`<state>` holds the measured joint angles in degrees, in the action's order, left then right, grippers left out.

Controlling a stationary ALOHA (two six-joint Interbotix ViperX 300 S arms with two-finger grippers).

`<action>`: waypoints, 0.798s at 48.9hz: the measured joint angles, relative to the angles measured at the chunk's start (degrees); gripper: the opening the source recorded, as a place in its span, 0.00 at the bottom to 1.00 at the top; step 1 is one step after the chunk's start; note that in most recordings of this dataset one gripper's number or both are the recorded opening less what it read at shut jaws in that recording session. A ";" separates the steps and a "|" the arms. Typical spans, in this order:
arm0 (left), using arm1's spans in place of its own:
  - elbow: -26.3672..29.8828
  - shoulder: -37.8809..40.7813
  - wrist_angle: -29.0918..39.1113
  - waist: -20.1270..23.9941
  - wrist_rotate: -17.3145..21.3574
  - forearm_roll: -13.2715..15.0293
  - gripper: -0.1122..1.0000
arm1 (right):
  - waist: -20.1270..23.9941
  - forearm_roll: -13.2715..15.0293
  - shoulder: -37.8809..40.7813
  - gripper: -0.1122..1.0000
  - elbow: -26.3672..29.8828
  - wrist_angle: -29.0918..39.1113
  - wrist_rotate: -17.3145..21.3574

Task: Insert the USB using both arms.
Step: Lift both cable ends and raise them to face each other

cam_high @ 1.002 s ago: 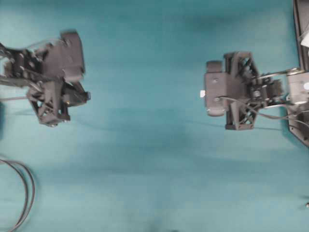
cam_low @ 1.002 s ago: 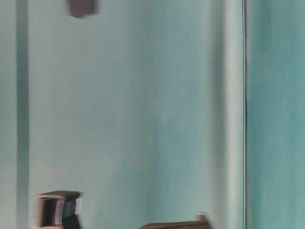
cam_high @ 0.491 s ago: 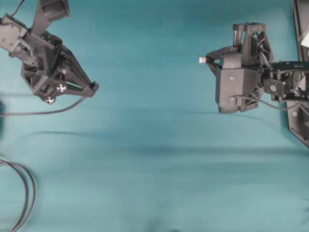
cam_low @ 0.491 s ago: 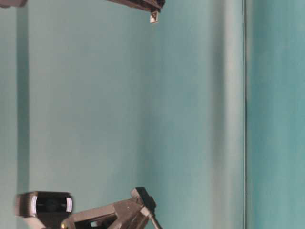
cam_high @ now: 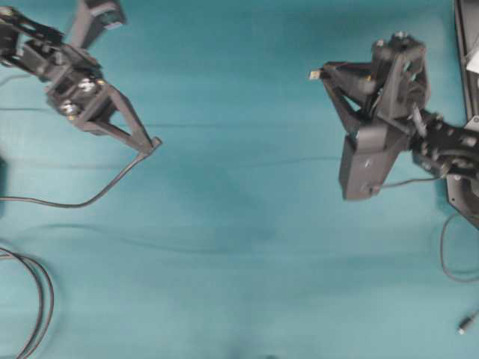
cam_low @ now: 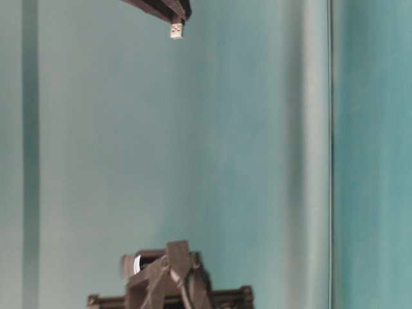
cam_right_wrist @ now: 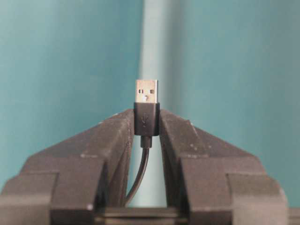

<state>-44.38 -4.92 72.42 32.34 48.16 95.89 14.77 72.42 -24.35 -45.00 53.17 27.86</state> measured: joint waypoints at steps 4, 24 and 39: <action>2.90 3.43 2.02 0.09 0.18 0.18 0.30 | 0.18 3.25 2.55 0.27 -0.79 0.53 0.53; 18.28 18.37 9.58 0.35 -2.81 0.35 0.30 | 0.44 14.15 9.14 0.27 -1.05 0.70 2.90; 22.06 21.71 12.22 0.44 -6.15 0.26 0.30 | 2.64 18.28 9.23 0.27 -0.62 0.62 2.90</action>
<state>-22.32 16.79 84.64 32.78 42.01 96.15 17.40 90.70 -15.12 -45.62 53.79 30.76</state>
